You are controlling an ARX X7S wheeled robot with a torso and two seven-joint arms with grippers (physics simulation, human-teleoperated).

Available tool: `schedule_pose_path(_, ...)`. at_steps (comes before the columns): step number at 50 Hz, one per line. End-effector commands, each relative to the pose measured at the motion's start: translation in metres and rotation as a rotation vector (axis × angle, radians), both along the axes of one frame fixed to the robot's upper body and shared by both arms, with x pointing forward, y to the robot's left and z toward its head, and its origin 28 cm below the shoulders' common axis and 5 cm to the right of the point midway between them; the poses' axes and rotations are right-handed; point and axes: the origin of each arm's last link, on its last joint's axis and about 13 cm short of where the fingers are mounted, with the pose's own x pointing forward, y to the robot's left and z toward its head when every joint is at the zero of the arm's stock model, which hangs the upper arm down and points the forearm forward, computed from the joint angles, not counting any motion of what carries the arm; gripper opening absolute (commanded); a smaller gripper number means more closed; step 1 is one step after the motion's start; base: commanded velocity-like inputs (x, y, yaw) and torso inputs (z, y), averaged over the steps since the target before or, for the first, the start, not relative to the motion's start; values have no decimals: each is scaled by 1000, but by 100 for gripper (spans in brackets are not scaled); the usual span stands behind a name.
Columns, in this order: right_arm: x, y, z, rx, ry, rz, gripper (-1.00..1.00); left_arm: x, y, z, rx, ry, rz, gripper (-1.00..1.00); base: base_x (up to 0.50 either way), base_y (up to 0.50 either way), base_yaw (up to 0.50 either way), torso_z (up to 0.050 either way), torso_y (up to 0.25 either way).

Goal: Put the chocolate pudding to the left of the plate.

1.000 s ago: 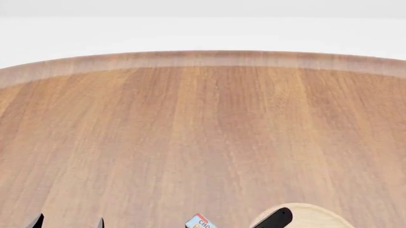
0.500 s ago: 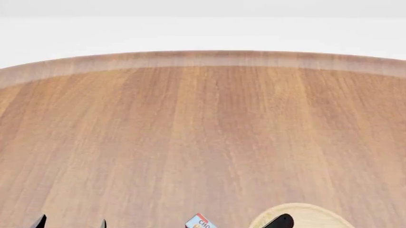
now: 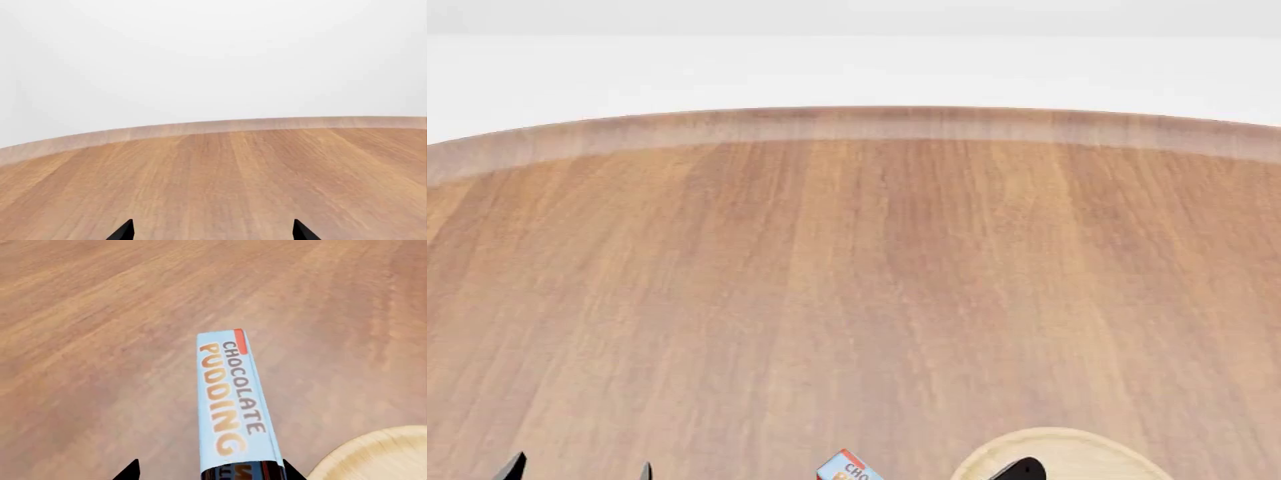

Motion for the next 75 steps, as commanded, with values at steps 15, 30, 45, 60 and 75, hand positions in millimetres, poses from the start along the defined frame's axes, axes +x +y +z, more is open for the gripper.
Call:
schedule_pose_path(15,-5,4,22,19,-60,23,100,1,0,-2,2,3,0,100,0,0,0,0,0)
schedule_pose_path(30,-36,20,96,77,-245,154,100,0,0,-2,3,3,0,100,0,0,0,0,0)
schedule_pose_path(45,-64,34,127,91,-340,251,100,1,0,-1,2,1,4,100,0,0,0,0,0)
schedule_pose_path(60,-110,38,180,204,-522,-15,100,-5,4,10,0,-31,11,100,0,0,0,0,0)
schedule_pose_path(75,-132,39,170,235,-680,-264,100,-33,15,55,12,-214,63,100,0,0,0,0,0)
